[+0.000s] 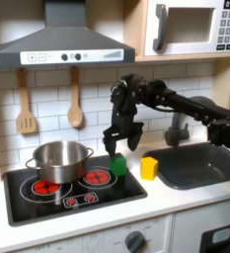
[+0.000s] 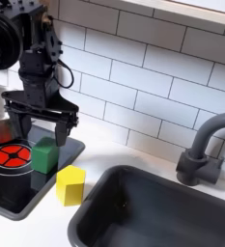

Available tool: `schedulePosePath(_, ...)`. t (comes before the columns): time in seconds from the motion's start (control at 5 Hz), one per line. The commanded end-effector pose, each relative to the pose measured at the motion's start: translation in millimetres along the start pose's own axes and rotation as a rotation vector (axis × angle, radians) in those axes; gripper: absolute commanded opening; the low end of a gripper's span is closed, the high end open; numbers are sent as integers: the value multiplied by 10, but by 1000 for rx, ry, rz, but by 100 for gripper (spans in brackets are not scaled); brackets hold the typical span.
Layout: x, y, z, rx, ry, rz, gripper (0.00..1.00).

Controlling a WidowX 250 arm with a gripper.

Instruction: Reach green block

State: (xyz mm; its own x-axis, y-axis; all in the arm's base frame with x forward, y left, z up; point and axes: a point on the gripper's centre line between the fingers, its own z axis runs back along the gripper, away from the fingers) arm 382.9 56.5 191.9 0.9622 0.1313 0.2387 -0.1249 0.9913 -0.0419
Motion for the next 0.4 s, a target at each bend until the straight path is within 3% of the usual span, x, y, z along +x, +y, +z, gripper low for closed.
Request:
schedulePosePath(0.0, 37, 13, -160, -1, 27, -11, 100)
schedulePosePath(0.2, 21, 10, -226, 1, 45, -28, 100)
